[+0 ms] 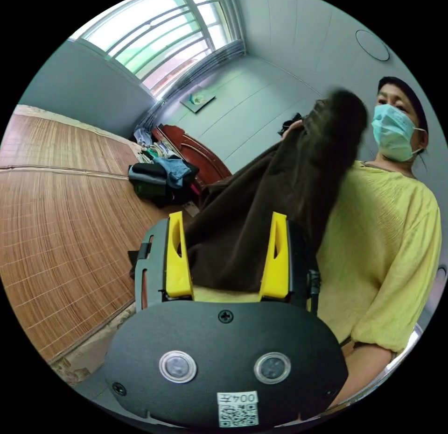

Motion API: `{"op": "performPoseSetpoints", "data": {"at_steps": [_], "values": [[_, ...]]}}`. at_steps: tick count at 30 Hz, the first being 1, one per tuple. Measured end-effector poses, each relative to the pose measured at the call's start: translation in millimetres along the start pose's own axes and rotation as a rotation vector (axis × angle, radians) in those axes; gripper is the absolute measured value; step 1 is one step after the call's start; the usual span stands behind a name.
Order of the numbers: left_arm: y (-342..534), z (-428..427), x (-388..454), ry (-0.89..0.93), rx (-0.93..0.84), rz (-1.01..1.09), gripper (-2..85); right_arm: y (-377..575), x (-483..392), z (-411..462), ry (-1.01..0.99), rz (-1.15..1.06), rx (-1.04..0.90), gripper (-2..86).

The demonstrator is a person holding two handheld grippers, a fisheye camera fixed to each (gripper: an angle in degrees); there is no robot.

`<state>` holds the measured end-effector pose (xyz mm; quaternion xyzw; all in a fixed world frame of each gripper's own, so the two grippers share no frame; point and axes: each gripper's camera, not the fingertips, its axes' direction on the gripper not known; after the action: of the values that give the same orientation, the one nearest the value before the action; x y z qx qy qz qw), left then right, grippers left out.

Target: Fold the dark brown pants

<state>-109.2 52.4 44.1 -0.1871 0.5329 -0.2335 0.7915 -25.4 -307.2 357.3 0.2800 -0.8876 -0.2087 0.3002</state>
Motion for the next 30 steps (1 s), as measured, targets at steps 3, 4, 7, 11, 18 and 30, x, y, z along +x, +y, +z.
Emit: {"op": "performPoseSetpoints", "data": {"at_steps": [3,4,7,11,18,30], "values": [[18,-15,3,0.010,0.093,-0.021,21.4,8,21,-6,-0.040,-0.007,0.031,4.5],[23,-20,4,0.018,0.146,-0.020,20.3,10,29,-9,-0.067,-0.013,0.043,4.5],[19,-17,4,0.060,0.207,0.019,17.5,13,41,-20,-0.108,-0.031,0.057,4.5],[-10,14,9,0.076,0.301,0.080,12.1,15,59,-66,-0.076,-0.022,0.048,4.6],[-73,123,-6,0.194,0.481,-0.007,4.9,39,118,-169,-0.081,0.082,0.267,4.5],[-130,227,-65,0.293,0.456,-0.206,0.0,82,219,-238,-0.096,0.225,0.449,4.6]]}}
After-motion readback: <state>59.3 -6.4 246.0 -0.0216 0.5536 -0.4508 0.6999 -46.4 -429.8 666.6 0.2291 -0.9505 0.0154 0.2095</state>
